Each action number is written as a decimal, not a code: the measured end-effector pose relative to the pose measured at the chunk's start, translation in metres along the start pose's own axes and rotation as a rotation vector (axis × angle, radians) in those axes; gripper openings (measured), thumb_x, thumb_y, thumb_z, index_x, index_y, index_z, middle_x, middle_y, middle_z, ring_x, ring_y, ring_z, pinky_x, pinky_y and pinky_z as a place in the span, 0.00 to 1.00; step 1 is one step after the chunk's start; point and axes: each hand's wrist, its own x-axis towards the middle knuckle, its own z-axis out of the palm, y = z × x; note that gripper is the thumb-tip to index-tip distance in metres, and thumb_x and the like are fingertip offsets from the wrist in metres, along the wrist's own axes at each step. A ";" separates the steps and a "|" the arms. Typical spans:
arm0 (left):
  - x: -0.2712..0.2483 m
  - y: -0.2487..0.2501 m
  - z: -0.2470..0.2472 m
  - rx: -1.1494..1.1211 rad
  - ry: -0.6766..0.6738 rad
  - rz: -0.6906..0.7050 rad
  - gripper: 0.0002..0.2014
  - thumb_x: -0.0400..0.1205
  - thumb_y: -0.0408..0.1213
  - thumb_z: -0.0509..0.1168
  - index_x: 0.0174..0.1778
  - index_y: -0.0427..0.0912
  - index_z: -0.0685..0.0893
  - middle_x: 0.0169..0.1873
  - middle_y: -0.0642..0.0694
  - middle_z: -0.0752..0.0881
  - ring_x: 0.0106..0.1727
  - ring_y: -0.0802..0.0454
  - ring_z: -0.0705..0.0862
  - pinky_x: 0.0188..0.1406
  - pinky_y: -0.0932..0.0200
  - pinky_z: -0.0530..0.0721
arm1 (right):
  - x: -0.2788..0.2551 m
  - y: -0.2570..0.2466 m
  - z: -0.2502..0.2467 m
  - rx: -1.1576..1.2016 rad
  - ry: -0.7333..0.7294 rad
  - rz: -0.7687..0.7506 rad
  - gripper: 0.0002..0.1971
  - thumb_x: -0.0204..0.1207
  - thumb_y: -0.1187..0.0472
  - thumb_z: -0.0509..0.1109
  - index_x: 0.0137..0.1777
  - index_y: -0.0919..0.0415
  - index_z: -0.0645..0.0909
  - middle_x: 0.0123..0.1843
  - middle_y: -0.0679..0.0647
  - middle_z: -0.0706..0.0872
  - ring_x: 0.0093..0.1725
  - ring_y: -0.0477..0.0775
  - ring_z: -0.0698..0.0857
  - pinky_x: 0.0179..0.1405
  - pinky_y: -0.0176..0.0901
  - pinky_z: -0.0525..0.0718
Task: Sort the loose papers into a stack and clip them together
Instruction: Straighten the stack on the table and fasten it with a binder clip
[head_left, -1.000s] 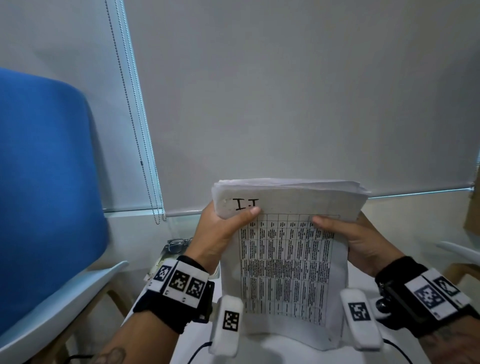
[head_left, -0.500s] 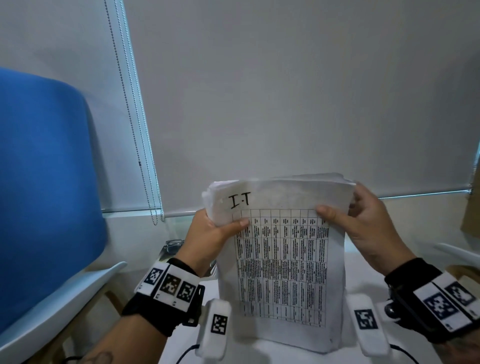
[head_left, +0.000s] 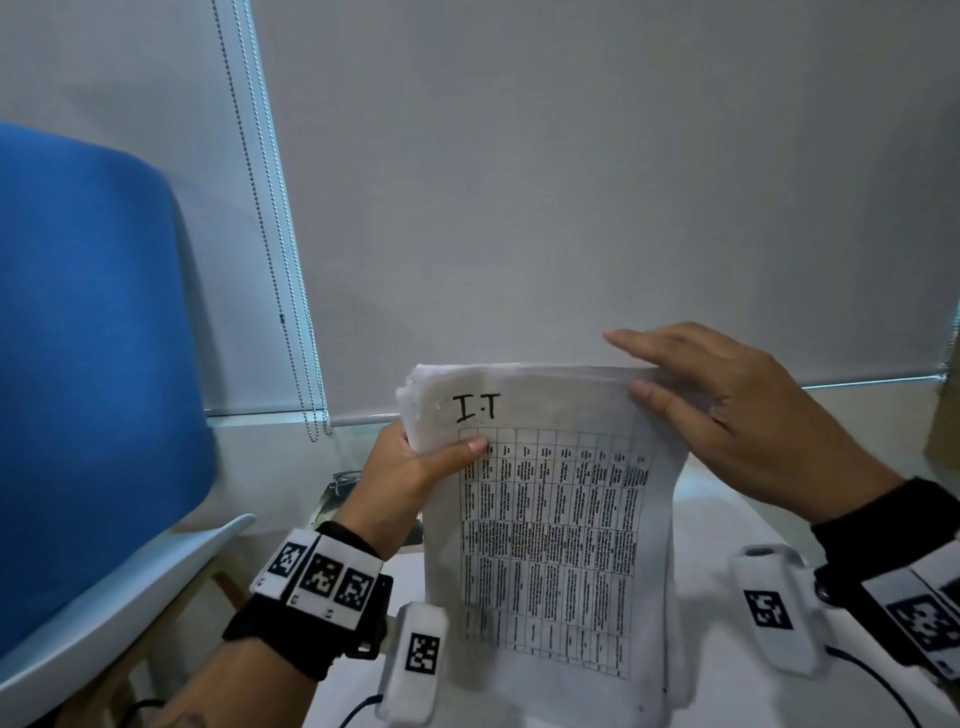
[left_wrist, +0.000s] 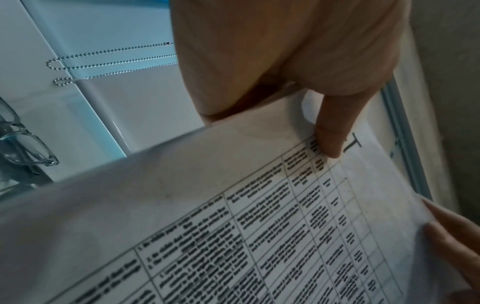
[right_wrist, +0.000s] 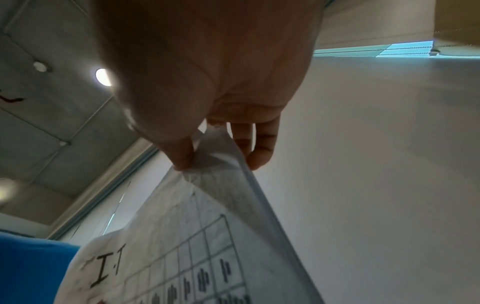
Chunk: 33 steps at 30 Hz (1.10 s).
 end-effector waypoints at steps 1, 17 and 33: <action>-0.001 0.000 0.001 0.017 0.009 -0.004 0.16 0.66 0.37 0.76 0.50 0.42 0.88 0.46 0.41 0.94 0.50 0.43 0.92 0.54 0.41 0.89 | 0.000 0.000 0.000 0.033 -0.007 -0.011 0.19 0.82 0.50 0.63 0.72 0.45 0.82 0.57 0.41 0.86 0.56 0.42 0.85 0.57 0.35 0.80; -0.002 0.039 0.045 0.289 -0.018 0.356 0.15 0.74 0.22 0.76 0.46 0.49 0.90 0.40 0.52 0.94 0.45 0.49 0.93 0.47 0.51 0.93 | 0.053 -0.044 -0.029 -0.162 -0.480 0.106 0.11 0.66 0.43 0.81 0.28 0.36 0.82 0.27 0.38 0.86 0.28 0.39 0.82 0.27 0.43 0.75; -0.044 -0.066 -0.034 -0.028 0.158 -0.114 0.20 0.68 0.34 0.79 0.57 0.38 0.89 0.53 0.38 0.94 0.56 0.35 0.91 0.55 0.41 0.90 | -0.089 0.044 0.050 0.865 0.161 0.723 0.09 0.68 0.55 0.75 0.45 0.48 0.94 0.46 0.52 0.96 0.47 0.57 0.95 0.46 0.48 0.92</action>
